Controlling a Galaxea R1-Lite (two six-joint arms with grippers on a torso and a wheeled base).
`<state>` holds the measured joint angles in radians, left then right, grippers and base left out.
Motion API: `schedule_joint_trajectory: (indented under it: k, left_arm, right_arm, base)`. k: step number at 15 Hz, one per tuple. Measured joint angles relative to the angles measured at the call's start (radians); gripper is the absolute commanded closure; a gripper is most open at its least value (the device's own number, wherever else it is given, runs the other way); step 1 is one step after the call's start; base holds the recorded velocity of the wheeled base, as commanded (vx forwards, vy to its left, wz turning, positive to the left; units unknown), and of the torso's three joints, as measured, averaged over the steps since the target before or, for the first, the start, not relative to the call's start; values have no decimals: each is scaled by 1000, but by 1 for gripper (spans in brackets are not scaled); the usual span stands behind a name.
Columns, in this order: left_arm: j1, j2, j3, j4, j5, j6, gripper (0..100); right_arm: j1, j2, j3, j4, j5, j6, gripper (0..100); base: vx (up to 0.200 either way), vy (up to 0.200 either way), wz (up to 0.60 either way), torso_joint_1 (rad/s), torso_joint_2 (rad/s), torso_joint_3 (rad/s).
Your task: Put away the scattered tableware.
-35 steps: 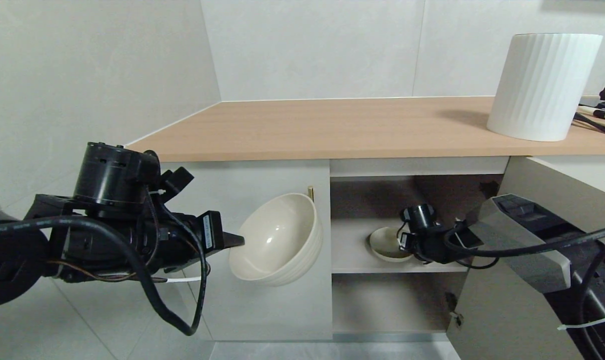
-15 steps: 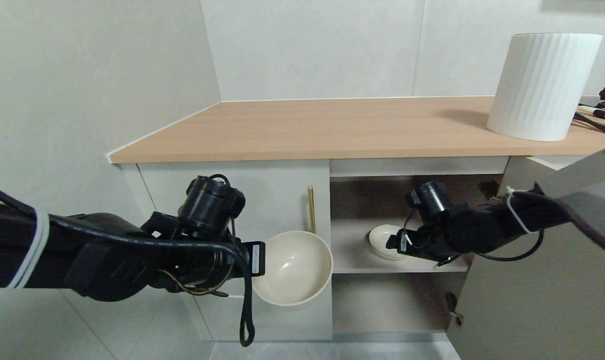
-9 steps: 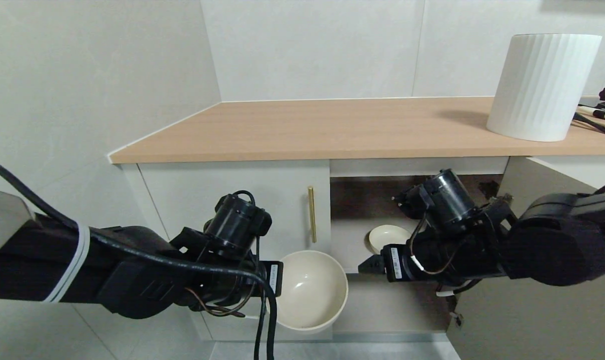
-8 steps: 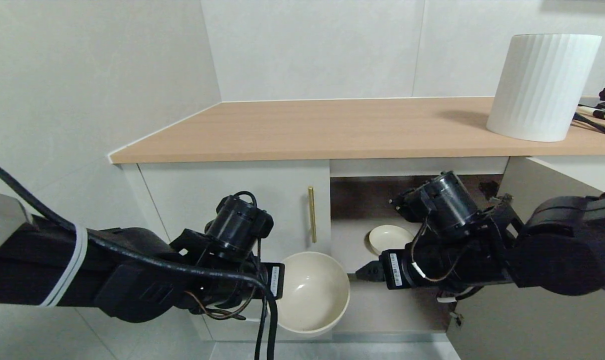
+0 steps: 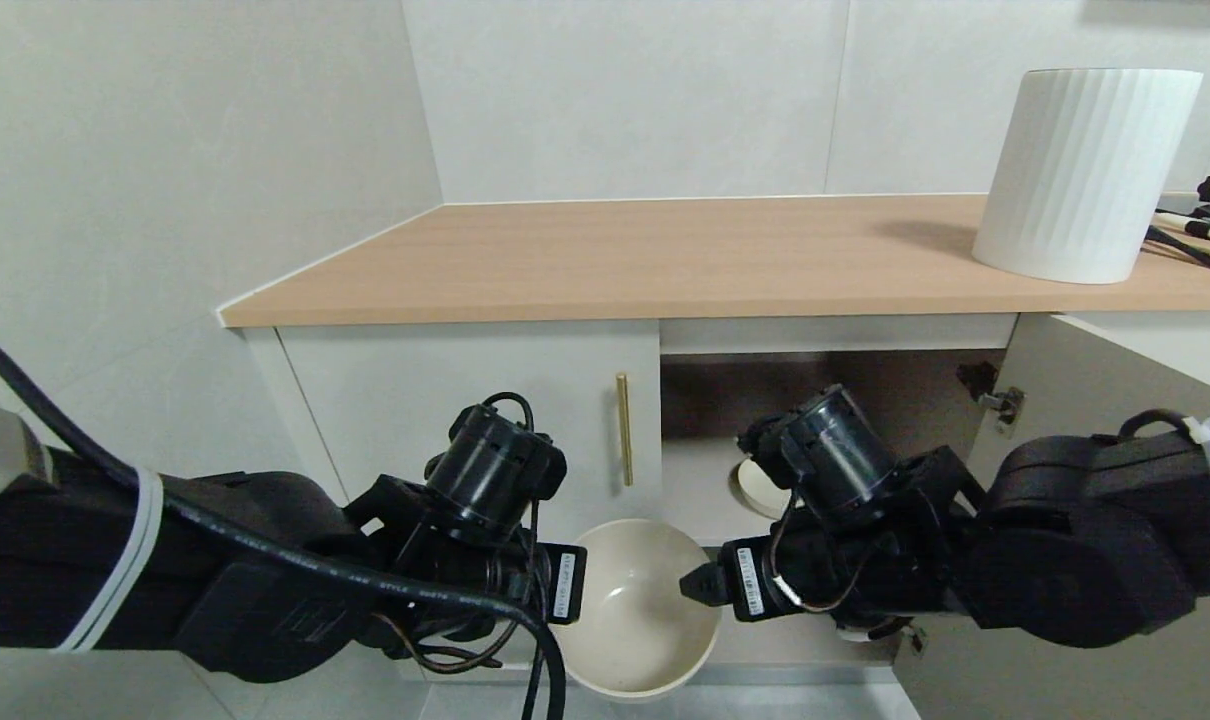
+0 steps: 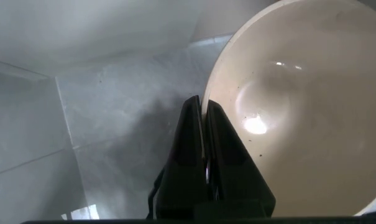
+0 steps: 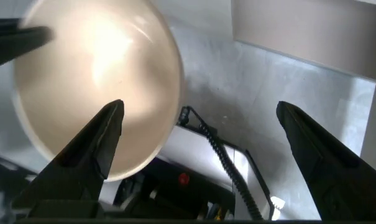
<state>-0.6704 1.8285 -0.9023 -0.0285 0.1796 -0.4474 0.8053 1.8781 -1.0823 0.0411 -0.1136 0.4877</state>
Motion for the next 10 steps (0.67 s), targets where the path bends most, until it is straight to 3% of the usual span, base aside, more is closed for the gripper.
schedule_joint_trajectory:
  k: [4,5,10]
  left_arm:
    - [-16,-1,5,0,19,0,100]
    - [-17,-1,6,0,19,0,100]
    - [-20,-1,6,-3,15,0,100]
  right_arm:
    - [1,36,-4,-16,-1,2,0]
    - [2,40,-4,-16,-1,2,100]
    - [4,50,-2,-19,1,3,100]
  base:
    - [0,0,0,0,0,0]
    - [0,0,0,0,0,0]
    - [0,0,0,0,0,0]
